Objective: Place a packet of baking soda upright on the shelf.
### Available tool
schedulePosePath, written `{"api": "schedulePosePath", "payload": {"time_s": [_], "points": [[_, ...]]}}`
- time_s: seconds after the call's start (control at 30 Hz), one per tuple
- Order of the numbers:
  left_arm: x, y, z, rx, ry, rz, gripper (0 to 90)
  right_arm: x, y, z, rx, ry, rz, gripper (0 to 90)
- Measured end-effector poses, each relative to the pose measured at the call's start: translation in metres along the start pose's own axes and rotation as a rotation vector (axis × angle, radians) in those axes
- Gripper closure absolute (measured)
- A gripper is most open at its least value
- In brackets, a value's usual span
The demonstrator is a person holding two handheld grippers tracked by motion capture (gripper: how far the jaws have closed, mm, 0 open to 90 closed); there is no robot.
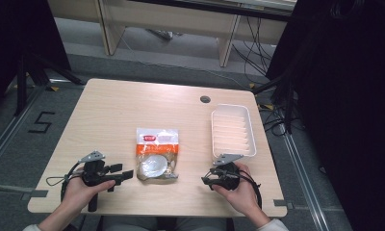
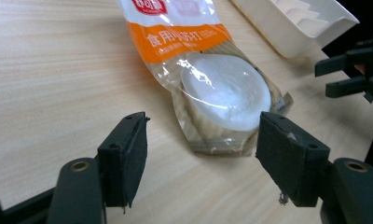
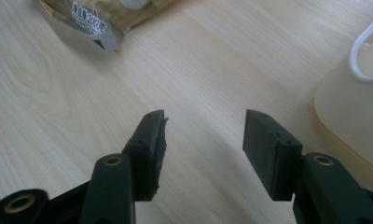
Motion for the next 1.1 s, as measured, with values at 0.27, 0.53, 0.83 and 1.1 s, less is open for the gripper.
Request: {"api": "schedulePosePath", "payload": {"time_s": [0.27,0.53,0.83,1.1], "points": [[0.013,0.015,0.020,-0.003,-0.035,0.023,35.9,0.004,0.002,0.001,-0.035,-0.021,0.006,49.2],[0.036,0.031,0.041,-0.042,-0.049,0.034,37.0,0.003,0.003,0.002,-0.024,-0.008,0.016,49.3],[0.059,0.045,0.050,-0.074,-0.016,0.048,38.7,0.006,0.002,0.002,-0.043,-0.039,0.001,49.4],[0.073,0.049,0.055,-0.060,-0.004,0.036,43.5,0.004,0.001,0.002,-0.048,-0.021,0.009,49.6]]}}
Point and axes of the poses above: each handheld gripper's, and its own axes: x roughly forward along the jaws, z roughly out of its top, y roughly to its left, the point moved 4 cm from there along x, roughly forward along the jaws, and after that the axes turned 5 degrees about -z, right-handed, at the moved point
